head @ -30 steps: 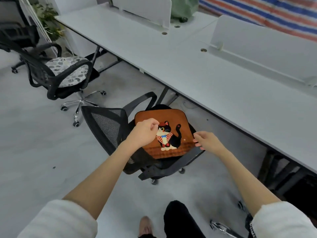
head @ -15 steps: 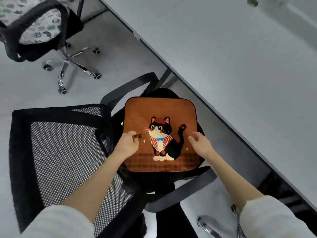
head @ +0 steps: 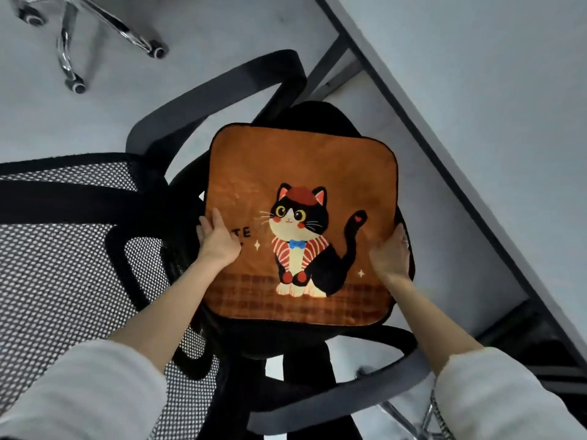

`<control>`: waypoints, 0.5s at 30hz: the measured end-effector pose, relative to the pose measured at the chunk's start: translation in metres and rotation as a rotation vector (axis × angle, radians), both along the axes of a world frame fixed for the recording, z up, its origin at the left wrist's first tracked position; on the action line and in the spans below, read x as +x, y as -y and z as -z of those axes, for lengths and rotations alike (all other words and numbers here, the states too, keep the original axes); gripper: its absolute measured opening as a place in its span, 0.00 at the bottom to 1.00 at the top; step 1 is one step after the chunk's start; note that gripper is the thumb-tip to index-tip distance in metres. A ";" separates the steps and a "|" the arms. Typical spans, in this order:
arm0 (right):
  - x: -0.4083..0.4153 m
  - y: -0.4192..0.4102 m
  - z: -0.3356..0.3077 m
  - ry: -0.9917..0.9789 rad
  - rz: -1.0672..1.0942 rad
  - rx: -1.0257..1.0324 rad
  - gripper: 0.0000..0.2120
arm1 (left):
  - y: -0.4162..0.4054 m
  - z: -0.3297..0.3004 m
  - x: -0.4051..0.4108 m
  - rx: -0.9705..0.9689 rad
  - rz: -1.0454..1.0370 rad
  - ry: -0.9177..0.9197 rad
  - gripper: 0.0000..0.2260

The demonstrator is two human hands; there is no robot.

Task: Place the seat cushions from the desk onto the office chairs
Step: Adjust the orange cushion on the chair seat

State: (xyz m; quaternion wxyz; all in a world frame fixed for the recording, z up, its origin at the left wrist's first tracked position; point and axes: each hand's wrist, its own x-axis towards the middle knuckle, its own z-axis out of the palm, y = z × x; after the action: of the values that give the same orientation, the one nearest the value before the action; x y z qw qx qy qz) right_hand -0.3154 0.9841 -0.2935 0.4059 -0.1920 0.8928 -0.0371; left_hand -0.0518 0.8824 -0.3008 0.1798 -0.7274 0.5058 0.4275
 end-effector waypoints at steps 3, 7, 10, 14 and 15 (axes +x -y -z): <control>-0.008 0.000 0.013 -0.040 0.052 -0.010 0.28 | 0.005 0.006 0.000 -0.038 -0.009 0.050 0.33; -0.011 0.006 0.012 -0.069 0.161 -0.062 0.21 | 0.018 0.003 0.001 -0.063 -0.086 0.129 0.36; -0.002 0.008 0.007 -0.065 0.148 -0.125 0.20 | 0.022 0.000 -0.001 -0.037 -0.068 0.155 0.36; 0.003 0.007 0.004 -0.048 0.095 -0.149 0.23 | 0.011 -0.011 -0.003 -0.253 0.040 0.147 0.25; 0.004 0.007 0.001 -0.052 0.081 -0.151 0.24 | 0.006 -0.017 -0.005 -0.289 0.034 0.132 0.21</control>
State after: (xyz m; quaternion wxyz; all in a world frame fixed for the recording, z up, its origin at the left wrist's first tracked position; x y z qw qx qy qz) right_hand -0.3113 0.9767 -0.2941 0.3649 -0.1866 0.9048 -0.1158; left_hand -0.0567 0.8767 -0.2835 0.1134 -0.7634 0.5615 0.2986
